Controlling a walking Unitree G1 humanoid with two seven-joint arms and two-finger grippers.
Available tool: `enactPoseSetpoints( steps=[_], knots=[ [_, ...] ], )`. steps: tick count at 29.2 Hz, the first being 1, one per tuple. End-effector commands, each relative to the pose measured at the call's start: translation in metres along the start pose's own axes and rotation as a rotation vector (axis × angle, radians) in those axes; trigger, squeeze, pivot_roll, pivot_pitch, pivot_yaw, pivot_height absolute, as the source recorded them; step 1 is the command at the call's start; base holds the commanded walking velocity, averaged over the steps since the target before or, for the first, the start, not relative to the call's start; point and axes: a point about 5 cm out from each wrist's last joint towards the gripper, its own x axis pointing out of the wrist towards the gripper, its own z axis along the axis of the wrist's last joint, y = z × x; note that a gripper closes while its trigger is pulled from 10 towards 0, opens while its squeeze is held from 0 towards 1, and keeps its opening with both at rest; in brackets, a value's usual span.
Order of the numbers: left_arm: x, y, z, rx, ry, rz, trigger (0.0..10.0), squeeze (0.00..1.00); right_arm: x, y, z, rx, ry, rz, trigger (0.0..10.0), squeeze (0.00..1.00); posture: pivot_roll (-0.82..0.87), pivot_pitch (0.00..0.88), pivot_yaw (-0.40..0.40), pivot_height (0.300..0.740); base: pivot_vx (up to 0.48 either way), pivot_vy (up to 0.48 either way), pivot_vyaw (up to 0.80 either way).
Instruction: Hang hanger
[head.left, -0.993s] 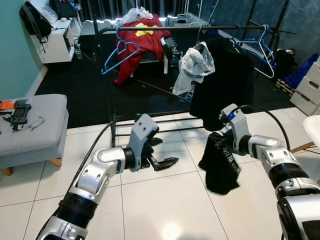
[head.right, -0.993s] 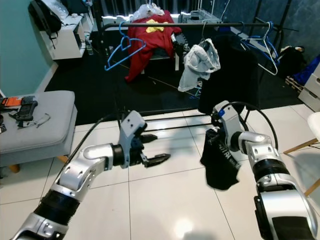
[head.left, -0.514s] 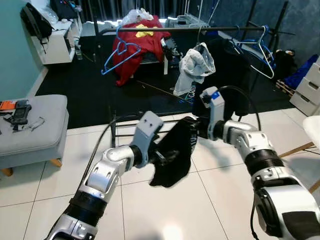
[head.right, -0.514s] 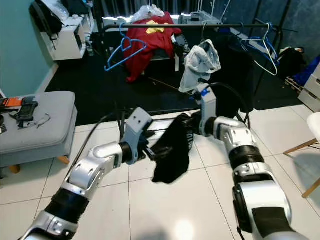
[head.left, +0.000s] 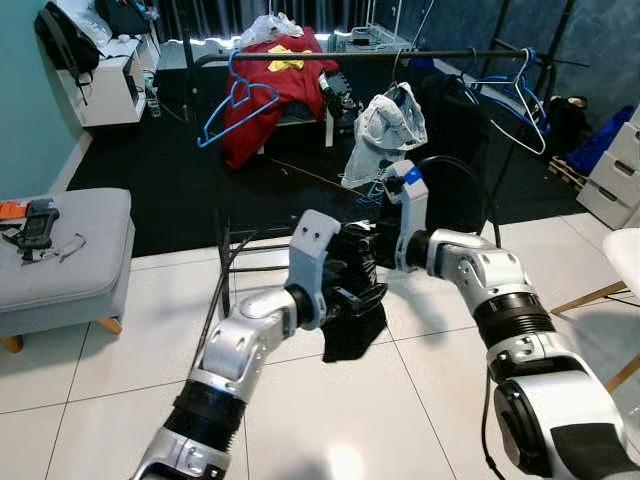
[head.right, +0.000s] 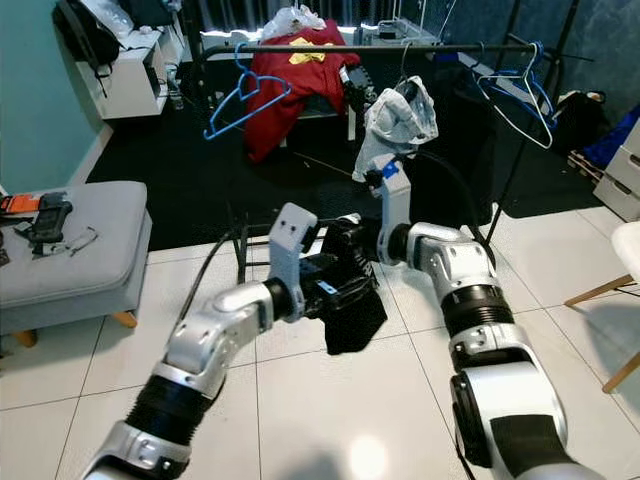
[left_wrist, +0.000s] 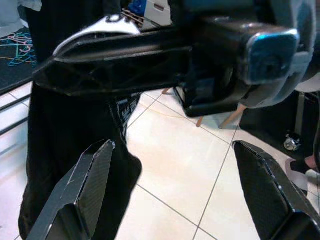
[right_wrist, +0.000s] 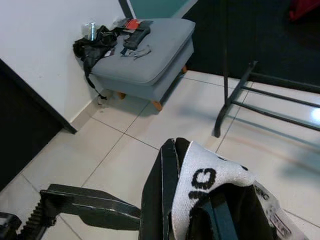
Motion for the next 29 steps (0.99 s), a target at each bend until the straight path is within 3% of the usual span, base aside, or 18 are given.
enactPoseSetpoints(
  steps=[1,3,8,11,14,19,24,26,29],
  knots=[
    [0.001,-0.001,-0.006,-0.044,0.003,-0.004,10.0,0.0,0.003,0.009,0.004,0.048,-0.014,0.053,0.0,0.0,-0.16,0.057,-0.041,0.74,0.0,0.0,0.0],
    [0.003,-0.001,-0.009,-0.061,0.003,-0.006,10.0,0.0,0.004,0.016,0.006,0.096,-0.016,0.114,0.0,0.0,-0.16,0.05,-0.042,0.74,0.0,0.0,0.0],
    [0.003,0.006,-0.011,-0.037,0.0,0.056,10.0,0.0,0.005,0.022,0.007,0.115,-0.007,0.154,0.0,0.0,-0.16,0.05,-0.042,0.74,0.0,0.0,0.0],
    [-0.004,0.029,-0.008,0.082,-0.017,0.233,10.0,0.0,0.002,0.026,0.009,0.131,0.011,0.177,0.0,0.0,-0.16,0.053,-0.048,0.74,0.0,0.0,0.0],
    [-0.009,0.038,-0.007,0.102,-0.03,0.299,10.0,0.0,0.0,0.028,0.009,0.143,0.02,0.189,0.0,0.0,-0.16,0.057,-0.051,0.74,0.0,0.0,0.0],
    [-0.014,0.049,-0.004,0.051,-0.108,0.354,10.0,0.0,-0.003,0.031,0.008,0.16,0.039,0.206,0.0,0.0,-0.17,0.065,-0.054,0.74,0.0,0.0,0.0],
    [-0.013,0.048,-0.002,-0.022,-0.187,0.335,10.0,0.0,-0.005,0.032,0.007,0.168,0.047,0.204,0.0,0.0,-0.18,0.067,-0.052,0.74,0.0,0.0,0.0],
    [-0.013,0.044,-0.003,-0.033,-0.2,0.291,10.0,0.0,-0.006,0.032,0.007,0.165,0.049,0.199,0.0,0.0,-0.18,0.07,-0.051,0.74,0.0,0.0,0.0],
    [-0.014,0.03,-0.007,-0.017,-0.213,0.141,10.0,0.0,-0.008,0.03,0.008,0.164,0.049,0.185,0.0,0.0,-0.18,0.071,-0.052,0.74,0.0,0.0,0.0]
  ],
)
